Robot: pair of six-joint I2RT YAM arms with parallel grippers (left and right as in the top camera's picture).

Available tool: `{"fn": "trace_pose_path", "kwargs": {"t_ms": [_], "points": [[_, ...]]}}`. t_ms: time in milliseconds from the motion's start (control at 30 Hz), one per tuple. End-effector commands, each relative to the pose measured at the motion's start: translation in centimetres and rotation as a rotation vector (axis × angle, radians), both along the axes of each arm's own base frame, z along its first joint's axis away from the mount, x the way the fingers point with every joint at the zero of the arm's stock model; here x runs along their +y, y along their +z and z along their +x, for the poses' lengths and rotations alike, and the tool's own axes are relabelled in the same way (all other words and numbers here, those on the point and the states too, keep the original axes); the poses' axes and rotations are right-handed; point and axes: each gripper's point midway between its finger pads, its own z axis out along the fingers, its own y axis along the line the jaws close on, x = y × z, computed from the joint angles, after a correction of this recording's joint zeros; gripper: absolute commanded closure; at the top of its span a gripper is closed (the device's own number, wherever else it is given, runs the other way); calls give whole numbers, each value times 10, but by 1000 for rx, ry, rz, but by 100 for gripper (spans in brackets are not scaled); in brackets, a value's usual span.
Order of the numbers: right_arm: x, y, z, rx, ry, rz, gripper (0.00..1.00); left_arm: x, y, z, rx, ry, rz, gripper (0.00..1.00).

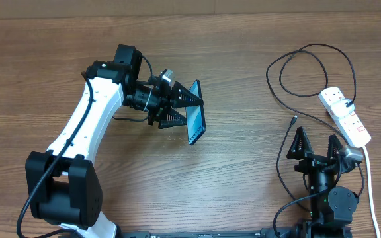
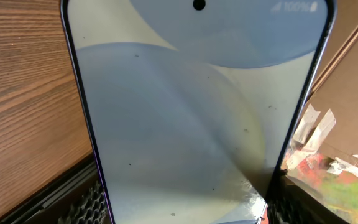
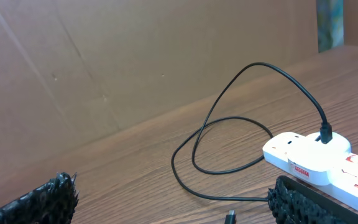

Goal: Plug charger to phone and switch on socket
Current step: 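Rotate the held phone so its bottom edge faces right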

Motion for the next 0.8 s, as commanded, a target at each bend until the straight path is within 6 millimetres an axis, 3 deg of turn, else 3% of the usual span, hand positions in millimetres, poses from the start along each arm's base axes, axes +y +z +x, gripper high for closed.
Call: {"fn": "trace_pose_path", "kwargs": {"t_ms": [0,767], "points": [[-1,-2,0,-2,-5,0,0,-5,15,3,-47,-22,-63,57],[-1,-2,0,-2,-5,0,0,-5,15,9,-92,-21,-64,57]]}}
